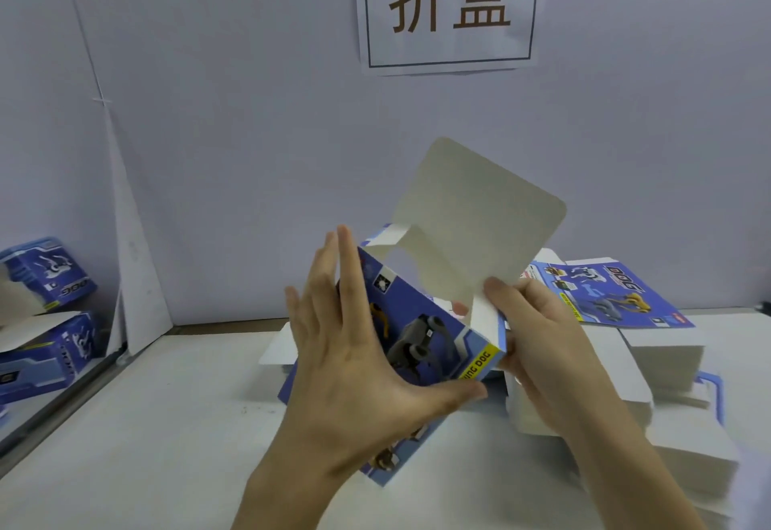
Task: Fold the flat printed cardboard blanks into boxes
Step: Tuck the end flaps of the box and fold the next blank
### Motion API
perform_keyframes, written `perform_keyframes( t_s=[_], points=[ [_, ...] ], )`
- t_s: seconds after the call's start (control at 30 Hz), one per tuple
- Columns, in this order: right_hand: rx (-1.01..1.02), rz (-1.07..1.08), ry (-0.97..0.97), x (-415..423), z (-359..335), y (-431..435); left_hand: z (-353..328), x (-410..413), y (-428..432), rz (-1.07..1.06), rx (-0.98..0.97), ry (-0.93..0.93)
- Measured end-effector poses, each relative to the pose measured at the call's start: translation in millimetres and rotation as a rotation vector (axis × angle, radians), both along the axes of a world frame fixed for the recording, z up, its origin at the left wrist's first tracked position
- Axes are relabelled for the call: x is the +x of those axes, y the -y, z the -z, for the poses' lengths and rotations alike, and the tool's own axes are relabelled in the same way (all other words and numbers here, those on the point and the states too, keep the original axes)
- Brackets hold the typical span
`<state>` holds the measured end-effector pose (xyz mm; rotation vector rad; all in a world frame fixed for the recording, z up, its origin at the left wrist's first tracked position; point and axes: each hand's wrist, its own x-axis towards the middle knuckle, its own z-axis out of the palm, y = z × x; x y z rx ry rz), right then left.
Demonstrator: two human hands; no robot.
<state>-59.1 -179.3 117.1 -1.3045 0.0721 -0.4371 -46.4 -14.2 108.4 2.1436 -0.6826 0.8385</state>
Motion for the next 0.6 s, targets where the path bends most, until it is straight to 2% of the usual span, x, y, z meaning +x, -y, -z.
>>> perform_keyframes(
  t_s=[0.27, 0.33, 0.4, 0.5, 0.6],
  points=[
    [-0.122, -0.009, 0.038, -9.1, -5.2, 5.2, -4.0, -5.8, 0.7, 0.009, 0.130, 0.087],
    [-0.167, 0.024, 0.069, -9.6, -6.4, 7.9, -6.9, -7.8, -2.9, 0.025, 0.156, 0.158],
    [-0.222, 0.157, 0.204, -10.3, -8.4, 12.9, -9.6, -9.3, -6.4, 0.056, 0.181, 0.253],
    [-0.340, 0.368, 0.466, -15.3, -11.7, 23.0, -13.6, -11.7, -8.0, 0.126, 0.205, 0.300],
    [-0.456, 0.401, 0.584, -18.4, -8.1, 30.1, -14.3, -12.7, -7.0, 0.177, 0.217, 0.311]
  ],
)
